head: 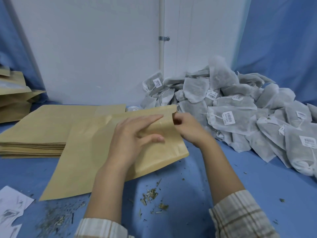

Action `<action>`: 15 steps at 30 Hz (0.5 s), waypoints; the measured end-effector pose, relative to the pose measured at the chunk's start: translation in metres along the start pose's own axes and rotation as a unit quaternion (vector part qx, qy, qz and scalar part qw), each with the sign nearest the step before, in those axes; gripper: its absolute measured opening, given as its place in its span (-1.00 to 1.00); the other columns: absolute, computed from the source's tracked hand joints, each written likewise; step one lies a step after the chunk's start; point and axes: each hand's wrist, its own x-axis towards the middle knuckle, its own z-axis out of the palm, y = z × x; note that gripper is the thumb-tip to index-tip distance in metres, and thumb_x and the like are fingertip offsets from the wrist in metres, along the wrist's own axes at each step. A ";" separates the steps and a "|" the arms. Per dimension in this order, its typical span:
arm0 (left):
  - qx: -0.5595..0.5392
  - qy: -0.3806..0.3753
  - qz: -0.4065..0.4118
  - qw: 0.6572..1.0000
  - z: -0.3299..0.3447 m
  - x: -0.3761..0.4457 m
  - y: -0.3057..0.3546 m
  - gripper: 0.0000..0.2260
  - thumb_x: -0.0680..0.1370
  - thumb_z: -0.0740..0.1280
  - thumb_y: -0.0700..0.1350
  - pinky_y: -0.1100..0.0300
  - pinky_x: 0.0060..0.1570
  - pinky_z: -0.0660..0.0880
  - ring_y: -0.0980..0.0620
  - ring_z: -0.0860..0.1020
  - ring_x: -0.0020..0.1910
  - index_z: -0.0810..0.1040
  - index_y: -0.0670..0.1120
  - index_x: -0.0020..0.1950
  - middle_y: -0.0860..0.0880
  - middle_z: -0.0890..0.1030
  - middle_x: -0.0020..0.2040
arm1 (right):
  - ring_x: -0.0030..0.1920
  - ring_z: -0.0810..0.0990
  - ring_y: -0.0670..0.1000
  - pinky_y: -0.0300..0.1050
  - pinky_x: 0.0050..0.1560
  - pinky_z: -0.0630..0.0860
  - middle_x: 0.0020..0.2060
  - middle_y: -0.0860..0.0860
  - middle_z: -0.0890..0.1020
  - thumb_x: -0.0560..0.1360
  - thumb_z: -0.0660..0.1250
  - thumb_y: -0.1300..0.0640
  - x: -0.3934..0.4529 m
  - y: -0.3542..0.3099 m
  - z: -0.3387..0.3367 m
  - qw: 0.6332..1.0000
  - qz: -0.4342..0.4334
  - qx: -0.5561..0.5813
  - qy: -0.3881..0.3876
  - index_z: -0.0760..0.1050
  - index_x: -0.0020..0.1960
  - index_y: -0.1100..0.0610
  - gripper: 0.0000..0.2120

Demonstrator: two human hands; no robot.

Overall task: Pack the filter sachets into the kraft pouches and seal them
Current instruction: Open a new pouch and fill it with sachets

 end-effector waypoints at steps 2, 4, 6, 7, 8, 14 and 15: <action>-0.005 0.016 -0.001 1.000 -0.004 0.000 0.001 -0.56 0.22 0.44 0.13 0.56 0.01 0.25 0.48 0.41 -0.03 0.56 0.24 0.10 0.43 0.52 -0.02 | -0.03 0.63 -0.04 -0.10 0.04 0.55 -0.09 -0.03 0.68 0.37 0.44 0.16 -0.010 -0.001 -0.015 1.000 -0.024 0.000 0.007 0.63 0.02 0.05 -0.78; -0.016 0.029 -0.010 0.999 -0.010 -0.001 0.005 -0.57 0.22 0.42 0.14 0.55 0.03 0.25 0.46 0.42 0.01 0.57 0.25 0.10 0.43 0.55 -0.01 | -0.19 0.56 -0.22 -0.29 -0.08 0.49 -0.20 -0.17 0.66 0.27 0.50 -0.03 -0.023 -0.007 -0.030 0.998 -0.017 -0.056 0.006 0.63 0.00 -0.10 -0.70; -0.035 0.030 -0.018 0.999 -0.015 -0.003 0.011 -0.59 0.22 0.42 0.16 0.53 0.05 0.27 0.42 0.43 0.04 0.56 0.31 0.07 0.42 0.57 0.02 | -0.31 0.49 -0.24 -0.34 -0.21 0.44 -0.27 -0.13 0.62 0.24 0.47 -0.09 -0.034 -0.010 -0.033 0.992 0.009 -0.116 -0.037 0.62 0.00 -0.15 -0.67; -0.045 0.027 -0.023 0.998 -0.017 -0.005 0.014 -0.59 0.21 0.42 0.16 0.53 0.04 0.27 0.40 0.44 0.04 0.55 0.34 0.05 0.42 0.56 0.04 | -0.33 0.48 -0.20 -0.30 -0.24 0.43 -0.29 -0.09 0.61 0.26 0.44 -0.06 -0.038 -0.016 -0.029 0.987 0.025 -0.148 -0.062 0.62 0.01 -0.13 -0.69; -0.052 0.023 -0.026 0.998 -0.019 -0.007 0.019 -0.60 0.21 0.42 0.16 0.53 0.02 0.27 0.39 0.44 0.03 0.55 0.36 0.04 0.40 0.57 0.04 | -0.33 0.47 -0.14 -0.27 -0.27 0.41 -0.32 -0.06 0.57 0.32 0.40 0.01 -0.041 -0.020 -0.023 0.981 0.022 -0.176 -0.078 0.62 -0.03 -0.07 -0.78; -0.039 -0.020 0.018 0.999 -0.043 -0.023 0.049 -0.53 0.22 0.45 0.10 0.18 0.24 0.36 0.34 0.45 0.11 0.57 0.21 0.13 0.29 0.59 0.07 | -0.42 0.29 -0.04 -0.18 -0.33 0.34 -0.42 0.03 0.35 0.42 0.24 0.42 -0.054 -0.059 0.005 0.947 0.016 -0.315 -0.064 0.25 -0.37 0.19 -0.72; -0.038 -0.020 0.023 0.999 -0.051 -0.027 0.053 -0.51 0.23 0.46 0.09 0.14 0.27 0.36 0.32 0.45 0.12 0.57 0.19 0.16 0.28 0.59 0.09 | -0.35 0.40 0.03 -0.07 -0.24 0.42 -0.35 0.11 0.44 0.44 0.24 0.40 -0.055 -0.064 0.009 0.957 0.006 -0.282 -0.071 0.36 -0.29 0.27 -0.84</action>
